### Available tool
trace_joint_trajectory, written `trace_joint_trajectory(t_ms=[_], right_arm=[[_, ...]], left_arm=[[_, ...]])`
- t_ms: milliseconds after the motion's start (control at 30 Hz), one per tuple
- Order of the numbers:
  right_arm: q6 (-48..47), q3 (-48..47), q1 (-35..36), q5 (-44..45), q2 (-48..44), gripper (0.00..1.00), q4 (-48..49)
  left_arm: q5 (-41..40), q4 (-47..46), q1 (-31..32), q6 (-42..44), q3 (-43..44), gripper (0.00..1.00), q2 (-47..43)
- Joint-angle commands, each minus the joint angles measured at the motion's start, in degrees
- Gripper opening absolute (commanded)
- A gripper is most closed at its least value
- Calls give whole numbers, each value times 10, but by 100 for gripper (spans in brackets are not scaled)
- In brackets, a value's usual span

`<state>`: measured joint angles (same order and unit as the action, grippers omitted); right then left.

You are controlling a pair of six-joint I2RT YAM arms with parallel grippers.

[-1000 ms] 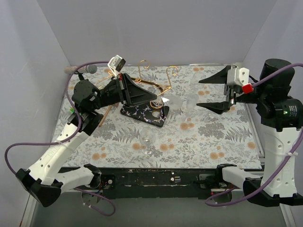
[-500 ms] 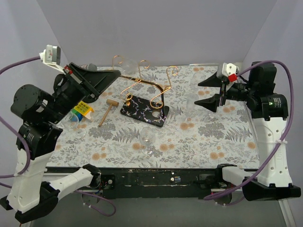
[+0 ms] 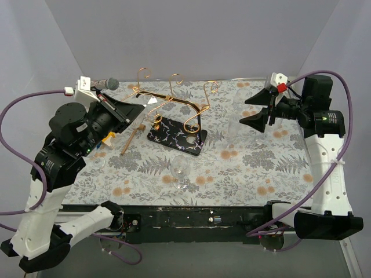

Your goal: Place the wine glass upside down on the wine glass rack

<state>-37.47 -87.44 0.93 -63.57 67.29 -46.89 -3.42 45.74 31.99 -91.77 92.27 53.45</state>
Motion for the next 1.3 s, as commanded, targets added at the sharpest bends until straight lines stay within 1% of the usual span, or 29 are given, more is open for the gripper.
trace_joint_trajectory(t_ms=[0,100,200,300,367,433,500,567,633,667,833,1033,1067,1167,1267], right_arm=[[2,11,-22,-24,8,79,18],[-3,17,-26,-30,14,79,17],[-4,23,-27,-35,20,79,21],[-4,21,-28,-40,27,79,19],[-4,21,-29,-45,30,79,20],[-3,21,-29,-47,34,79,21],[-2,21,-29,-51,37,79,22],[-2,21,-29,-52,40,79,22],[-2,21,-29,-54,42,79,22],[-2,23,-30,-53,43,79,22],[-2,26,-30,-57,49,79,26],[3,26,-32,-61,58,78,29],[2,26,-32,-62,59,78,29],[4,25,-33,-64,62,79,29],[3,26,-33,-67,63,78,30]], left_arm=[[-51,19,-3,-21,-37,0,-14],[-69,-1,-3,-29,-83,0,-19],[-70,-37,-3,-35,-130,0,-14],[-77,-75,-6,-36,-155,0,1],[-73,-103,-20,-33,-164,0,13],[-47,-133,-53,-31,-170,0,27],[-11,-156,-100,-32,-176,0,45],[58,-181,-157,-39,-191,0,60],[110,-213,-205,-50,-213,0,68],[123,-221,-226,-53,-221,0,71],[172,-271,-278,-89,-255,0,82],[185,-330,-319,-151,-320,0,70],[184,-334,-338,-157,-327,0,66],[178,-343,-359,-167,-339,0,55],[174,-342,-367,-168,-342,0,49]])
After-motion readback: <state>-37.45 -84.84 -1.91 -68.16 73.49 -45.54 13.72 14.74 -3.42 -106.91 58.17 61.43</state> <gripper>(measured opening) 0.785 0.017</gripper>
